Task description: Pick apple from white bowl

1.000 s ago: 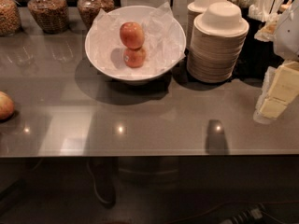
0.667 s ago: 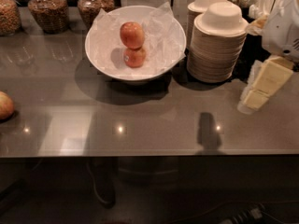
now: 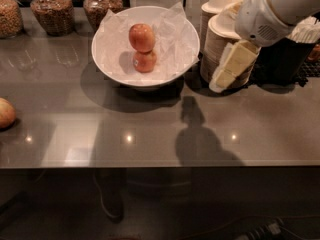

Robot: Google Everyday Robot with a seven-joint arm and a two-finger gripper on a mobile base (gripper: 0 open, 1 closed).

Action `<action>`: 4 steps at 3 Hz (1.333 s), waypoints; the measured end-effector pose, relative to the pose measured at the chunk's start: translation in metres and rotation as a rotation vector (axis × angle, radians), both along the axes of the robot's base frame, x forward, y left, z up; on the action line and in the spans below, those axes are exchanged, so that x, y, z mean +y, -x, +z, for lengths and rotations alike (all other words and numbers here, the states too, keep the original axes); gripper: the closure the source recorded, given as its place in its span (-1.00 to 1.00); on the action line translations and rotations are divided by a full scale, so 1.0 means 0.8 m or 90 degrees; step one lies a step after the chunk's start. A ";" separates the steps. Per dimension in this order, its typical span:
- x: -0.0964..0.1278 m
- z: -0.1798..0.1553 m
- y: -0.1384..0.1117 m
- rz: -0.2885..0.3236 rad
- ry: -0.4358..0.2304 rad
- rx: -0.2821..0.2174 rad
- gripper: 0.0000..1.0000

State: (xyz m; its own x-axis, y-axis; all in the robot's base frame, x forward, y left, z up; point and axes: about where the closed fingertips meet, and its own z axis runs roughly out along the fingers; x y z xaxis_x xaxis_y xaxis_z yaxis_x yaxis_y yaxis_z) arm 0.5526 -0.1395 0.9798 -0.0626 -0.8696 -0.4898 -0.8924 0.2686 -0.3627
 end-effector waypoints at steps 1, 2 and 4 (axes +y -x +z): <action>0.041 0.004 -0.049 0.029 -0.031 -0.018 -1.00; 0.087 0.013 -0.085 0.060 -0.057 -0.035 -1.00; 0.100 0.005 -0.093 0.055 -0.087 -0.050 -1.00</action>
Offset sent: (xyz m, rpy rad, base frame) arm 0.1018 0.1076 0.0171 0.1385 -0.0858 0.1421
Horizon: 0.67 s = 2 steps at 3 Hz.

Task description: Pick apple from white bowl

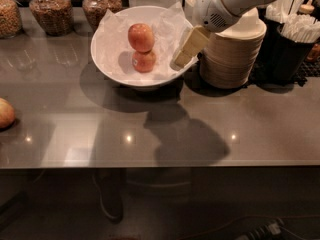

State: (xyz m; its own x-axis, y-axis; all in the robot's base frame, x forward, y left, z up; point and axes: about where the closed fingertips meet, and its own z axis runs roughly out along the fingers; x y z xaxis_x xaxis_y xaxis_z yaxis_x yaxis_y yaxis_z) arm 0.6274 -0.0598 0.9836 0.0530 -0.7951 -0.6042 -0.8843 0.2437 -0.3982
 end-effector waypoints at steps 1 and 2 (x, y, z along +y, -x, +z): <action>0.027 -0.010 -0.020 0.006 -0.043 -0.016 -1.00; 0.049 -0.019 -0.044 0.010 -0.074 -0.025 -1.00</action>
Offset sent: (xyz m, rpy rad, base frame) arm 0.0595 0.0575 -0.0218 0.1762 -0.0601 0.0184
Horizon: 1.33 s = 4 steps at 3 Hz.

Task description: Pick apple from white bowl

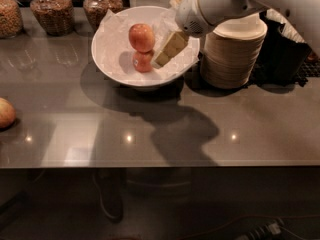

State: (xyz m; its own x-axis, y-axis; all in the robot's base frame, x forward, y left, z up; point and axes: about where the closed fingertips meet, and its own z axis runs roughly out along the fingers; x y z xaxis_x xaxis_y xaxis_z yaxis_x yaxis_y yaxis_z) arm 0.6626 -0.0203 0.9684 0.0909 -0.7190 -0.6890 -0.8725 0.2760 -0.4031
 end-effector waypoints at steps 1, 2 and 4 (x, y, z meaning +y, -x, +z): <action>0.019 -0.009 -0.021 0.003 -0.006 -0.007 -1.00; 0.033 -0.019 -0.038 0.004 -0.008 -0.006 -1.00; 0.052 -0.045 -0.071 0.000 -0.017 0.012 -1.00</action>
Offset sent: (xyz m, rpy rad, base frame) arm 0.0479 0.0337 -0.0223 0.0158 -0.0147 -0.0008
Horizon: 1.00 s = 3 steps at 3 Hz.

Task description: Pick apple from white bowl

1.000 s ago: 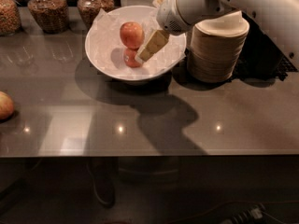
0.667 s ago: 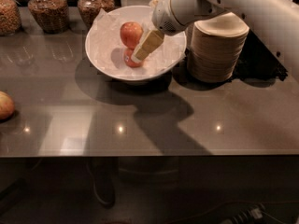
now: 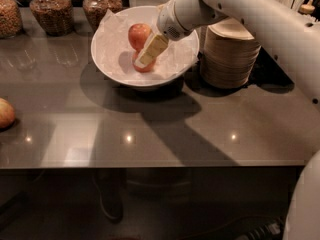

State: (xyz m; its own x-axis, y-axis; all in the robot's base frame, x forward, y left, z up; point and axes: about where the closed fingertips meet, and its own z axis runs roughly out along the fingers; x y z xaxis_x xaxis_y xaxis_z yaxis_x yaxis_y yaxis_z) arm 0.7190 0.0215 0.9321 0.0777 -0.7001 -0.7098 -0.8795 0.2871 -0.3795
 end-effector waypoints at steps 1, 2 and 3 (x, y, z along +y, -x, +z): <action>0.009 -0.005 -0.011 0.001 -0.007 0.002 -0.72; 0.021 -0.010 -0.022 0.004 -0.018 0.005 -0.64; 0.030 -0.015 -0.030 0.007 -0.027 0.006 -0.64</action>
Offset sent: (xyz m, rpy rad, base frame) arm 0.0277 0.0231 -0.0073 0.0491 0.0051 0.0052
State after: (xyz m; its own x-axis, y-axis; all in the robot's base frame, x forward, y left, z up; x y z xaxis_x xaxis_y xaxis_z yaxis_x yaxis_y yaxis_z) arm 0.7426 0.0455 0.9201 0.0781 -0.6686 -0.7395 -0.8865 0.2928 -0.3582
